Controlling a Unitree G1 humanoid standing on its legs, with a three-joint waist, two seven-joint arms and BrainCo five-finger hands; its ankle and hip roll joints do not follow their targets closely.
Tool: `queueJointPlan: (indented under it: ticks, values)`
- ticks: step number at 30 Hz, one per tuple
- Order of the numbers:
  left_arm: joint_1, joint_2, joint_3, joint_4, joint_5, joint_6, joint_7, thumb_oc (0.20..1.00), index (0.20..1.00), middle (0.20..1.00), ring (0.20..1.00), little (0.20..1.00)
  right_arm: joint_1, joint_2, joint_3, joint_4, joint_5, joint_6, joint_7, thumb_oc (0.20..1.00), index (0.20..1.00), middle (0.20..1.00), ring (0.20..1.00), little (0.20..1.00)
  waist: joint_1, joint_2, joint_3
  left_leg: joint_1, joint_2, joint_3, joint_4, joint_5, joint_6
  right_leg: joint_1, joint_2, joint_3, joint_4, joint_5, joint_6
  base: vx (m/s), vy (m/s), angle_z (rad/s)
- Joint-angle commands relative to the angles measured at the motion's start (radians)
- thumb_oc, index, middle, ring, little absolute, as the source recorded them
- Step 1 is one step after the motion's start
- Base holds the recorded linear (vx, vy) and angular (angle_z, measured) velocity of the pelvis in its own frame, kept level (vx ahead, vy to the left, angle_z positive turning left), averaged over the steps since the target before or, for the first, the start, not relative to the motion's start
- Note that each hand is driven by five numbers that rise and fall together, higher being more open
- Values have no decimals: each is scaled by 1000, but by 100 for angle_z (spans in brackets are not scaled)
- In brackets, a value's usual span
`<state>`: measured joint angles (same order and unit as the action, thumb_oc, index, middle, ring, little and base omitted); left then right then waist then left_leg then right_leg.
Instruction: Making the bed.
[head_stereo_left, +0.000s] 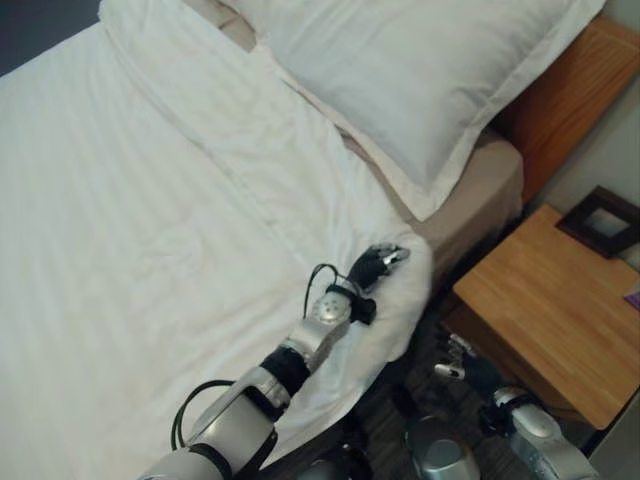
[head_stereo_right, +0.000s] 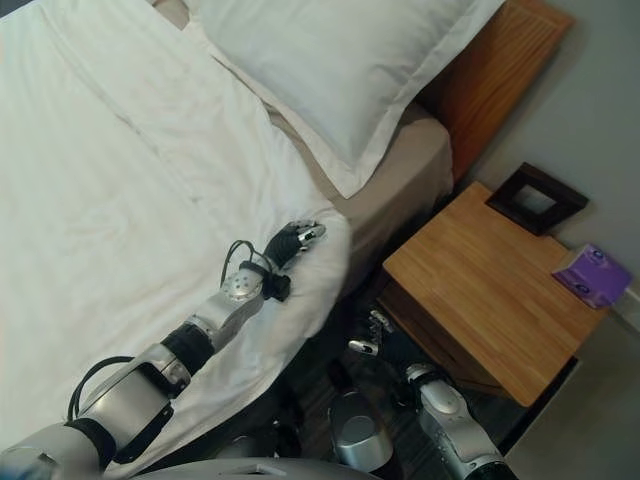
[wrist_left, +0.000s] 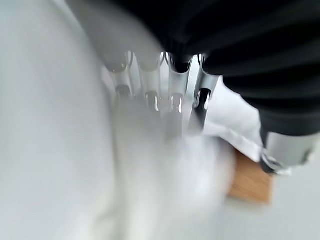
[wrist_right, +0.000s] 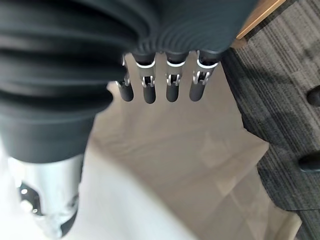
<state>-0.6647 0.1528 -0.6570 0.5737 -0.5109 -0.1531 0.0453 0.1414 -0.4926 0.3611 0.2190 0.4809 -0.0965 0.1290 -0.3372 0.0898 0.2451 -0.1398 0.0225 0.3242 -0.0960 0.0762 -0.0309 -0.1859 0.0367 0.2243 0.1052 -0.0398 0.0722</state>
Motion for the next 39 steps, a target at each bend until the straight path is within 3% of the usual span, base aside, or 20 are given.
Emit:
queueJointPlan:
  ticks: [1,6,7,10,12,14,16,19,20,21,22,23,27,29,30,32,33,35,39]
  values:
    - [-132,-85,-15,-63,-83,-87,-33,1000,1000,1000,1000,1000,34,-27,-4,-27,37,-32,7,1000,1000,1000,1000,1000,-11,-9,-54,124,-12,7,9,-59,-21,33,-72,-52,-193,161,77,0,0,0]
    - [-193,-28,-18,-272,-146,-110,-60,1000,1000,1000,1000,1000,47,-35,-34,-14,21,-40,9,1000,1000,1000,1000,1000,8,4,-68,129,-15,-14,9,-53,-23,51,-79,-72,-193,152,74,8,-27,3]
    - [-221,26,0,-382,-172,-124,-82,1000,1000,1000,1000,1000,47,-31,-43,-8,17,-41,12,1000,1000,1000,1000,1000,23,11,-73,138,-16,-30,9,-53,-23,68,-81,-85,-193,144,74,13,-56,11]
    - [-232,67,23,-444,-198,-138,-90,1000,1000,1000,1000,1000,46,-27,-45,0,9,-44,17,1000,1000,1000,1000,1000,36,13,-80,137,-16,-39,9,-49,-25,72,-82,-93,-193,142,72,3,-31,22]
    - [-217,170,106,-530,-214,-177,-71,1000,1000,1000,1000,1000,62,-9,-69,11,39,-46,28,1000,1000,1000,1000,1000,59,15,-89,145,-16,-55,9,-47,-27,89,-84,-109,-193,136,71,4,-41,23]
    - [-192,214,157,-552,-212,-191,-55,1000,1000,1000,1000,1000,64,-6,-82,14,44,-50,28,1000,1000,1000,1000,1000,67,12,-91,150,-16,-61,9,-47,-28,97,-84,-114,-193,132,69,-3,-37,29]
    - [12,317,335,-636,-209,-216,-38,1000,1000,1000,1000,1000,13,-23,-185,17,17,-82,-21,1000,1000,1000,1000,1000,99,-5,-95,155,-14,-80,9,-50,-27,110,-83,-133,-193,126,66,-13,-43,19]
    - [134,354,406,-687,-225,-217,-62,1000,1000,1000,1000,1000,-51,-50,-259,7,10,-109,-70,1000,1000,1000,1000,1000,117,-14,-101,150,-11,-84,9,-47,-27,108,-80,-137,-193,127,65,-7,-7,10]
    - [219,366,453,-707,-244,-212,-77,1000,1000,1000,1000,1000,-84,-71,-306,-5,5,-125,-96,859,859,859,859,859,131,-20,-101,151,-9,-85,9,-47,-26,111,-78,-140,-193,126,63,3,-6,20]
    - [349,373,510,-727,-288,-196,-106,1000,1000,1000,1000,1000,-136,-110,-367,-20,-15,-148,-140,416,416,416,416,416,154,-33,-99,155,-7,-91,9,-51,-25,118,-76,-147,-193,122,62,-2,-7,14]
    - [427,370,541,-719,-298,-179,-115,1000,1000,1000,1000,1000,-169,-138,-408,-20,-19,-160,-168,231,231,231,231,231,168,-41,-98,153,-5,-95,9,-50,-25,119,-75,-152,-193,121,59,-11,-13,10]
    - [428,370,543,-721,-297,-178,-115,1000,1000,1000,1000,1000,-170,-139,-406,-20,-19,-160,-168,200,200,200,200,200,167,-41,-100,150,-5,-94,9,-47,-25,115,-74,-151,-193,124,59,-28,-12,11]
    - [657,360,630,-722,-344,-137,-115,1000,1000,1000,1000,1000,-269,-189,-458,-5,10,-179,-225,200,200,200,200,200,230,-61,-86,134,-4,-123,9,-37,-22,115,-74,-174,-193,123,49,-35,-24,20]
    - [763,352,672,-695,-360,-115,-127,1000,1000,1000,1000,1000,-345,-188,-418,-16,68,-187,-210,200,200,200,200,200,268,-71,-73,122,-3,-143,9,-29,-21,113,-76,-193,-193,123,46,-54,-31,22]
    - [764,352,674,-695,-360,-115,-128,1000,1000,1000,1000,1000,-348,-188,-415,-14,70,-188,-209,200,200,200,200,200,266,-71,-73,122,-3,-143,9,-30,-21,113,-76,-194,-193,123,46,-47,-26,24]
    - [820,334,671,-658,-361,-104,-135,1000,1000,1000,1000,1000,-421,-125,-327,-19,213,-182,-154,200,200,200,200,200,306,-75,-58,109,-4,-158,9,-22,-20,107,-76,-206,-193,124,44,-49,-22,28]
    - [821,334,673,-659,-361,-104,-135,1000,1000,1000,1000,1000,-423,-125,-326,-17,215,-183,-153,200,200,200,200,200,304,-75,-58,109,-4,-158,9,-22,-20,107,-76,-206,-193,124,44,-55,-26,19]
    - [850,322,653,-665,-374,-93,-138,1000,1000,1000,1000,1000,-512,-31,-222,20,329,-167,-121,200,200,200,200,200,340,-72,-43,95,-5,-169,9,-11,-22,98,-78,-220,-193,128,42,-52,-22,20]
    - [861,314,629,-667,-376,-76,-156,1000,1000,1000,1000,1000,-572,54,-126,96,402,-130,-83,200,200,200,200,200,366,-64,-33,80,-6,-180,9,-2,-25,89,-76,-232,-193,126,38,-30,-11,12]
